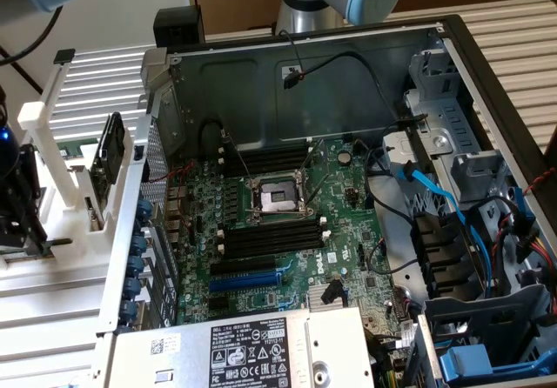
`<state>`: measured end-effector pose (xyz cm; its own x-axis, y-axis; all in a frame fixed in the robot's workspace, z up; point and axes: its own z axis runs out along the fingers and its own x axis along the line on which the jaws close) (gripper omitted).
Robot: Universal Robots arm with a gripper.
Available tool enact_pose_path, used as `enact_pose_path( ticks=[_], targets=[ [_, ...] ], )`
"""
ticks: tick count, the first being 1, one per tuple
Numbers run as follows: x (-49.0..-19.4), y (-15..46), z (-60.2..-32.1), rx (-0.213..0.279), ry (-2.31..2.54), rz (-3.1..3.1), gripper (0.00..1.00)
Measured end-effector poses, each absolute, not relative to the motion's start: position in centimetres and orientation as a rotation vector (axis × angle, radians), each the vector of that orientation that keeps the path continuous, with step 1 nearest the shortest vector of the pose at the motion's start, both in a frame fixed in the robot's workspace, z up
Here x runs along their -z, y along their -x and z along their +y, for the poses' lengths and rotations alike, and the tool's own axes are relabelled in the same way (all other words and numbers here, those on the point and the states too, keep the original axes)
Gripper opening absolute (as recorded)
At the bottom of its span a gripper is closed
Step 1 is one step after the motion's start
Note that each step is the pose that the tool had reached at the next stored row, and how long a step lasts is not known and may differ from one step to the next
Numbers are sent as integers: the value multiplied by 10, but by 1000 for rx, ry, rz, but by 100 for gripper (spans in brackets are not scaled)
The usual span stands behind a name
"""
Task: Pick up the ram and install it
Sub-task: 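Pick up the ram and move it above insertion slot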
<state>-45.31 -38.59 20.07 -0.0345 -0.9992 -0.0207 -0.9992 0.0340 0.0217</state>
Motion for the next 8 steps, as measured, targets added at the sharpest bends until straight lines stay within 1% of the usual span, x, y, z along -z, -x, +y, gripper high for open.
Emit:
enact_pose_path(
  ticks=[8],
  targets=[
    [-200,453,-386,47,-2184,-2258,25]
  ],
)
